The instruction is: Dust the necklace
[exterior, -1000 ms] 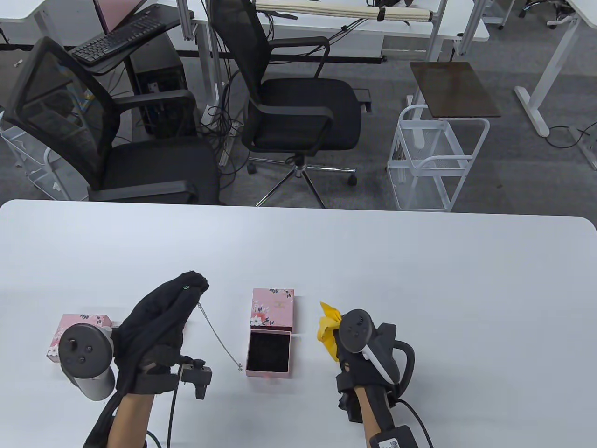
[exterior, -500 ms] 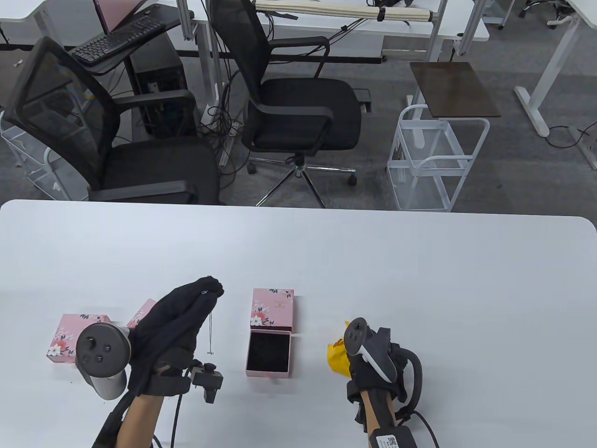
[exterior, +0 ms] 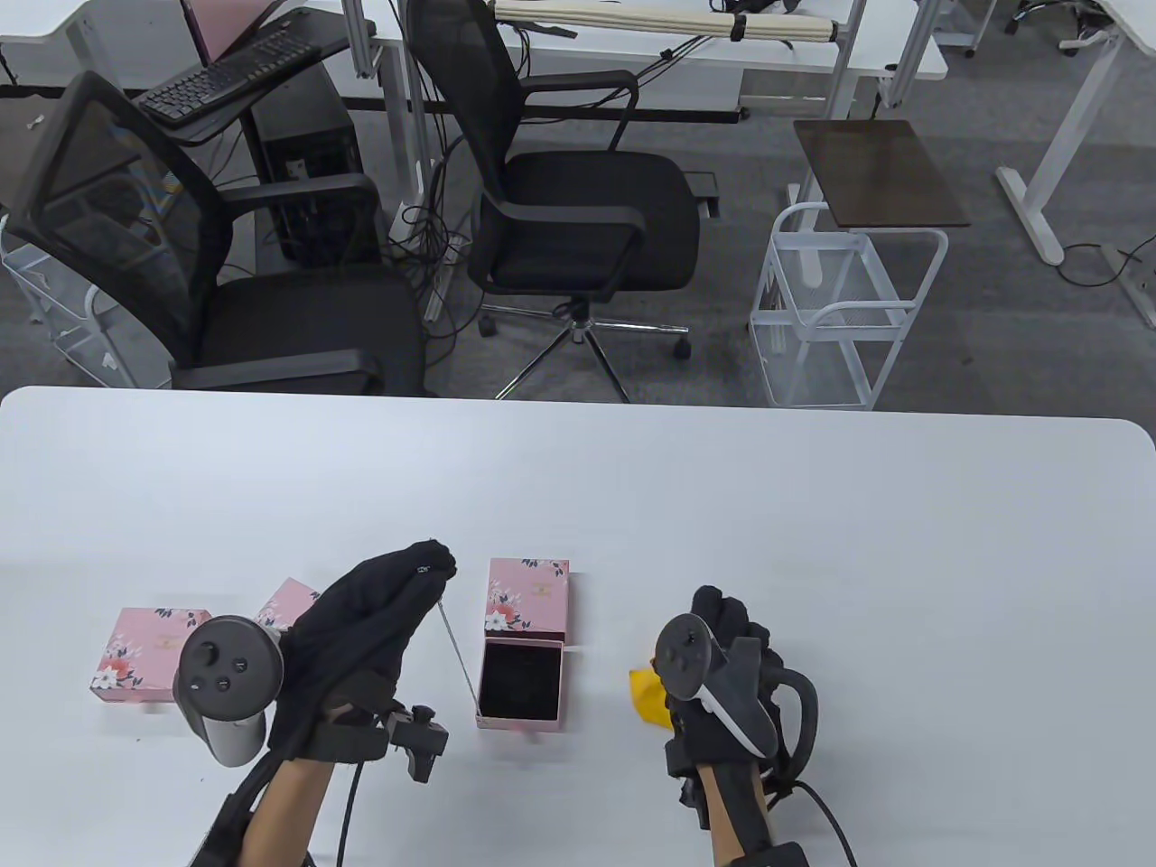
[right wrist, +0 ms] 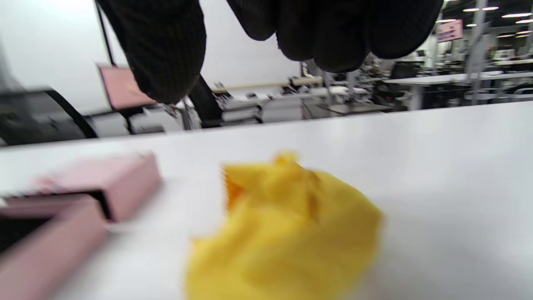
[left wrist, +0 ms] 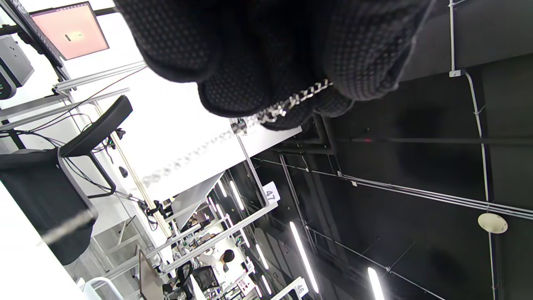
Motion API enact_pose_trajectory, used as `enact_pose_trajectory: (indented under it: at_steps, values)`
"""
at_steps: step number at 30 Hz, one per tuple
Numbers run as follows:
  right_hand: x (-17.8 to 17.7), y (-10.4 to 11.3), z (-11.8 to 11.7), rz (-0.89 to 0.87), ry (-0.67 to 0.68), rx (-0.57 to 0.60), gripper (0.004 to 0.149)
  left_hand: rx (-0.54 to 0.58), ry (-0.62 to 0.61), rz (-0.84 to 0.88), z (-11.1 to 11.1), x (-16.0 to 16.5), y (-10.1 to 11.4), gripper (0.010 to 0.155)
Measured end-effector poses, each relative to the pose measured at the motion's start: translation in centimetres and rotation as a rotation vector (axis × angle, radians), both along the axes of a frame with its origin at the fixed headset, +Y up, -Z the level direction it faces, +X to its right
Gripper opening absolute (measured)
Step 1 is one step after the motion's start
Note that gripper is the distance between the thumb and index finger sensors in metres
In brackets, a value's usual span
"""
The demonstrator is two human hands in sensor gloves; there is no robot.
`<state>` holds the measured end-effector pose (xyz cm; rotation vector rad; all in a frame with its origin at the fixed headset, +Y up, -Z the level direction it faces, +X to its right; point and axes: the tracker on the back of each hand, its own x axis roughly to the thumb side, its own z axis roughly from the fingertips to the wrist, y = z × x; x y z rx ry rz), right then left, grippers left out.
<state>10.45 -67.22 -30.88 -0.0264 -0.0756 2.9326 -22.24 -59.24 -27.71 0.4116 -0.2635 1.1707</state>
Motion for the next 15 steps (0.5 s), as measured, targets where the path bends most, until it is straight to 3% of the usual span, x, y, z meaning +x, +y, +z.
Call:
enact_pose_trajectory:
  at_steps: [4, 7, 15]
  values:
    - [-2.6, 3.0, 1.3, -0.234, 0.177, 0.089, 0.072, -0.011, -0.018, -0.013, -0.1, 0.3, -0.2, 0.037]
    - [-5.1, 4.5, 1.6, -0.379, 0.344, 0.067, 0.073, -0.012, -0.023, -0.019, -0.1, 0.4, -0.2, 0.037]
    - [-9.8, 4.8, 1.4, -0.537, 0.532, 0.022, 0.069, -0.016, -0.028, -0.018, -0.1, 0.5, -0.1, 0.037]
